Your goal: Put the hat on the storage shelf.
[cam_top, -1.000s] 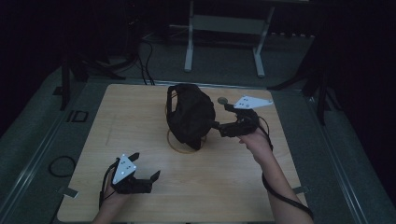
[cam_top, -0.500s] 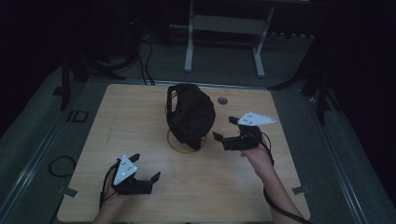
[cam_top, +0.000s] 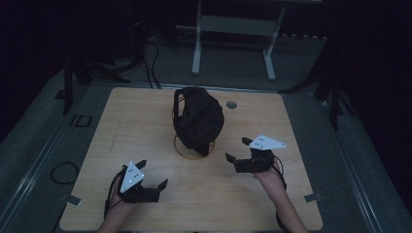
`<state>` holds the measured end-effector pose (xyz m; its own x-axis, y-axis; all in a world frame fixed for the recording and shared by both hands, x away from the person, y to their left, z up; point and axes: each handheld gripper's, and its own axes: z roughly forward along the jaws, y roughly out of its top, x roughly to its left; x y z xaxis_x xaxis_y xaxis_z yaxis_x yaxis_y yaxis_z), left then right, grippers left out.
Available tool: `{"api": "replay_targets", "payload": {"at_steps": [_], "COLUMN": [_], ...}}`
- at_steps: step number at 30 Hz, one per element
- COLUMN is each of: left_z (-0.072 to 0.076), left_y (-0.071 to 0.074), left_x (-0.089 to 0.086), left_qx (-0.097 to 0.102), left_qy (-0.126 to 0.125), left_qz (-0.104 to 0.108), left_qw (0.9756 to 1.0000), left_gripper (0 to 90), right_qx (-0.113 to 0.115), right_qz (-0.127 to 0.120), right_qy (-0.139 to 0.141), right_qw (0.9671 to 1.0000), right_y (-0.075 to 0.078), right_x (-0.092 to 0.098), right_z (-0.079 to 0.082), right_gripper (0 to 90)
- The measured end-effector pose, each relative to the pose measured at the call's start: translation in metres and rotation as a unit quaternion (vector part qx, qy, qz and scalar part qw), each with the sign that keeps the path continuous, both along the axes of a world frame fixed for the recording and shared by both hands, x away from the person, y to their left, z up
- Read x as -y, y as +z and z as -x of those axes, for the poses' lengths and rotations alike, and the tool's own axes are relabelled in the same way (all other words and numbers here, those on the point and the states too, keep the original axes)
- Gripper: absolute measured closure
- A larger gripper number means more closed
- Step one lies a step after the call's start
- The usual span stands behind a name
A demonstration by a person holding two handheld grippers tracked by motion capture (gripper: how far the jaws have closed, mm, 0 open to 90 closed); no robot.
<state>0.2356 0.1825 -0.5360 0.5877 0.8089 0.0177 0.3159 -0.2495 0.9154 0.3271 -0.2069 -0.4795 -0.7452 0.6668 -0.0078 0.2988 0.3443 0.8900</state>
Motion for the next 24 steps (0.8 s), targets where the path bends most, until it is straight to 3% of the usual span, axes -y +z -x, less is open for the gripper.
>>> {"api": "replay_targets", "payload": {"at_steps": [17,24], "left_z": [-0.002,-0.002], "left_y": [-0.006,-0.006], "left_x": [0.001,-0.001], "left_qx": [-0.016,-0.015], "left_qy": [-0.014,-0.01], "left_qz": [0.001,0.007], "left_qw": [0.9998,0.9998], "left_gripper": [1.5,1.5], "right_qx": [-0.026,-0.036], "right_qz": [0.002,0.021], "right_qy": [0.009,0.029], "right_qw": [0.9996,0.9987], "right_y": [-0.037,-0.05], "right_x": [0.016,0.022], "right_z": [0.01,0.019], "right_gripper": [12.9,13.2]}}
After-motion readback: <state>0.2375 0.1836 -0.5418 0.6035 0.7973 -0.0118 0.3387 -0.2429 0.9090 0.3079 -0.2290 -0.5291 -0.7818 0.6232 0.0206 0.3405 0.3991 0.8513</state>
